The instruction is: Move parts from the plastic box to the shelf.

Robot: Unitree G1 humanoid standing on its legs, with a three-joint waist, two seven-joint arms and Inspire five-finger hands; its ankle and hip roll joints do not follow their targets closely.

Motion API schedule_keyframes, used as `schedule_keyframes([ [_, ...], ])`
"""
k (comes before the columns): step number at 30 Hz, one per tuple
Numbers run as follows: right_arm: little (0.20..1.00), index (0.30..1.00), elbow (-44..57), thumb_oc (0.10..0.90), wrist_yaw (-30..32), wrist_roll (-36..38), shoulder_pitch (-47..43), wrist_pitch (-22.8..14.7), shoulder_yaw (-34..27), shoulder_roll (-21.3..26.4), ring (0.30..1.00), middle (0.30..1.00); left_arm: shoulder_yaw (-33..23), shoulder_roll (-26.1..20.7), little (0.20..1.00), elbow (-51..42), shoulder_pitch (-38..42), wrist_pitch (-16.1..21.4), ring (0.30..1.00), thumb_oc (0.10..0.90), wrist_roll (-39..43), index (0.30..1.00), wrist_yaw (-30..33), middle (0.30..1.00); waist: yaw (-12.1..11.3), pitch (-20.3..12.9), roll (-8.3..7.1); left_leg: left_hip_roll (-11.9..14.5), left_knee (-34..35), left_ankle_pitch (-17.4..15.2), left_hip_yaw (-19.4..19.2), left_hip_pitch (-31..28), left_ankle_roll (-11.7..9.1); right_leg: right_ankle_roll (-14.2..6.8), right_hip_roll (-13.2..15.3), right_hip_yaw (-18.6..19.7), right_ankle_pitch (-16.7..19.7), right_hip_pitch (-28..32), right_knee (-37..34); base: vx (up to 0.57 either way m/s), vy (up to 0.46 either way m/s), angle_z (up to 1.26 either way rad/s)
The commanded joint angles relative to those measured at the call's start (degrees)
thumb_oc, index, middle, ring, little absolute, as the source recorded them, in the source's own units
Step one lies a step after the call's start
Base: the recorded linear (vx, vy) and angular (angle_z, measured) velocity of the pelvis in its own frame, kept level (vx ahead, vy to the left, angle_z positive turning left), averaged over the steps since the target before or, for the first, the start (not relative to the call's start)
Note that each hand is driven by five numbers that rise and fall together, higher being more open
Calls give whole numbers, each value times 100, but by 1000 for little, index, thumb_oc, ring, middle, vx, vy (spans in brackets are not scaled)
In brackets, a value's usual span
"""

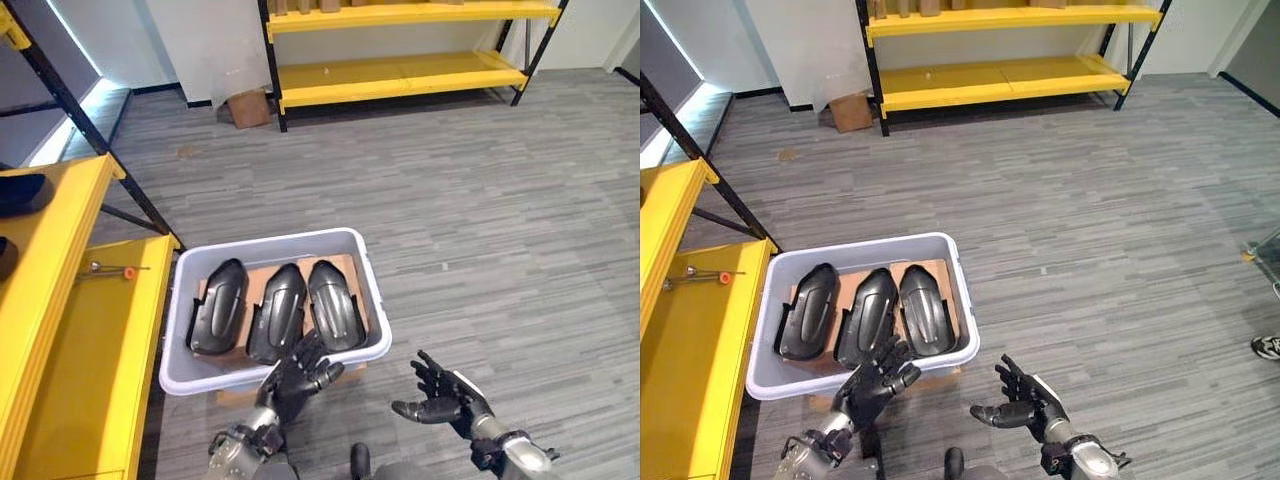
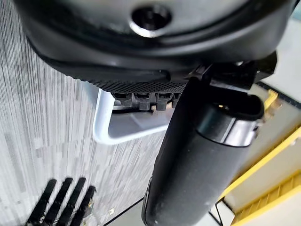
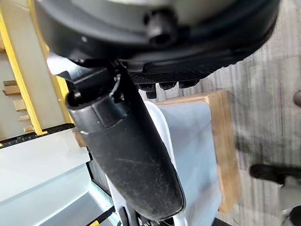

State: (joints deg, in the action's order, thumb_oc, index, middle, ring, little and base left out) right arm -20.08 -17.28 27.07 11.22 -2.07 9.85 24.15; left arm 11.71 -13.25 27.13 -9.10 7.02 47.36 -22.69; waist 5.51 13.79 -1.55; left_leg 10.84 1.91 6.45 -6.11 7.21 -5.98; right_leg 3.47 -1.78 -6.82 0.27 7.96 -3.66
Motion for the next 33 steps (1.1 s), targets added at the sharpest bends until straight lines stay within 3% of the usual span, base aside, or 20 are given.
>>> schedule_keyframes([
  [1,1000,1000,973,900,-212,25,-63,-677,-220,122,1000,1000,-488,-150,1000,-627,293,1083,1000,900,206,1000,578,1000,-42,-141,-119,-200,-203,-32,-328,-258,209,-569,441,-47,-413,-261,622,159,181,-22],
  [5,1000,1000,1238,900,-576,-178,49,-739,-216,142,1000,1000,-618,-151,1000,-745,233,1083,1000,900,486,1000,679,1000,-103,-148,-181,-316,-133,-138,-316,-380,256,-640,514,-95,-341,-277,569,125,102,7],
  [10,1000,1000,1698,900,80,-577,-45,-1071,-134,275,1000,1000,-701,-359,1000,-1251,113,1181,1000,900,-4,1000,916,1000,-346,-140,-335,-571,-79,-296,-167,-357,389,-795,633,-119,-120,-416,371,95,45,28],
  [14,1000,1000,1960,900,478,-618,-280,-1303,-176,397,1000,1000,-742,-570,1000,-1591,121,1231,1000,900,-168,1000,843,1000,-438,-87,-333,-648,-100,-335,-122,-220,449,-837,664,-93,-51,-572,353,7,51,24],
  [15,1000,1000,2109,900,525,-496,-491,-1324,-245,476,1000,1000,-782,-700,1000,-1787,178,1134,1000,900,11,1000,663,1000,-476,-41,-314,-683,-124,-345,-111,-132,474,-840,673,-81,-47,-634,355,-41,108,11],
  [16,1000,1000,2328,900,433,-409,-638,-1225,-355,580,1000,1000,-822,-750,1000,-2017,236,687,1000,900,1026,1000,213,1000,-505,19,-305,-712,-178,-370,-92,-50,481,-846,691,-74,-48,-678,363,-38,100,5],
  [17,1000,1000,2394,900,417,-426,-663,-1199,-380,613,1000,1000,-841,-731,1000,-2100,256,569,1000,900,1348,1000,26,1000,-513,22,-296,-718,-195,-373,-90,-3,486,-848,697,-76,-52,-708,375,-17,86,6],
  [18,1000,1000,2501,900,409,-485,-748,-1101,-404,649,1000,1000,-876,-708,1000,-2289,302,541,1000,900,1770,1000,-307,1000,-526,53,-283,-732,-249,-388,-102,65,497,-857,712,-64,-66,-737,397,5,69,6],
  [20,1000,1000,2547,900,441,-582,-869,-999,-393,690,1000,1000,-875,-748,1000,-2571,330,815,1000,900,1578,1000,-415,1000,-553,101,-274,-728,-344,-400,-99,148,496,-860,725,-53,-70,-768,429,7,31,3],
  [23,1000,1000,2666,900,602,-714,-887,-928,-509,810,1000,1000,-903,-951,1000,-3164,407,751,1000,900,1533,1000,-11,1000,-618,221,-288,-744,-504,-428,-58,323,513,-877,753,-41,-62,-787,454,-14,-10,7],
  [24,1000,1000,2567,900,852,-1190,-1039,-991,-482,809,1000,1000,-909,-1077,1000,-3343,564,721,1000,900,1283,1000,206,1000,-664,277,-315,-758,-523,-433,-60,400,520,-891,755,-57,-65,-804,439,-12,-23,16],
  [27,1000,1000,2561,900,857,-1196,-1048,-993,-477,804,1000,1000,-913,-1078,1000,-3350,566,717,1000,900,1278,1000,215,1000,-661,281,-318,-759,-531,-436,-58,405,520,-891,755,-59,-66,-804,440,-41,-29,8],
  [28,1000,1000,1956,900,1505,-1736,-1658,-891,-247,988,1000,1000,-865,-1293,1000,-3573,831,730,1000,900,681,1000,854,1000,-839,521,-317,-811,-631,-418,-7,720,508,-892,754,-62,-76,-874,375,-112,-65,0],
  [29,1000,1000,1950,900,1506,-1736,-1664,-894,-244,988,1000,1000,-867,-1292,1000,-3576,831,728,1000,900,677,1000,859,1000,-835,518,-317,-811,-636,-420,-5,729,508,-892,753,-64,-76,-880,376,-190,-55,3],
  [30,1000,1000,1534,900,1761,-2055,-2017,-955,-126,1070,1000,1000,-830,-1361,1000,-3391,1012,736,1000,900,22,1000,1570,1000,-896,679,-283,-843,-724,-412,38,884,489,-873,751,-70,-127,-947,432,-118,20,9],
  [33,1000,1000,1158,900,1755,-2303,-2392,-932,79,1204,1000,1000,-770,-1335,1000,-3154,1247,726,1000,900,267,1000,1688,1000,-955,833,-192,-894,-783,-373,79,1067,484,-848,752,-122,-192,-1077,527,-95,35,10],
])
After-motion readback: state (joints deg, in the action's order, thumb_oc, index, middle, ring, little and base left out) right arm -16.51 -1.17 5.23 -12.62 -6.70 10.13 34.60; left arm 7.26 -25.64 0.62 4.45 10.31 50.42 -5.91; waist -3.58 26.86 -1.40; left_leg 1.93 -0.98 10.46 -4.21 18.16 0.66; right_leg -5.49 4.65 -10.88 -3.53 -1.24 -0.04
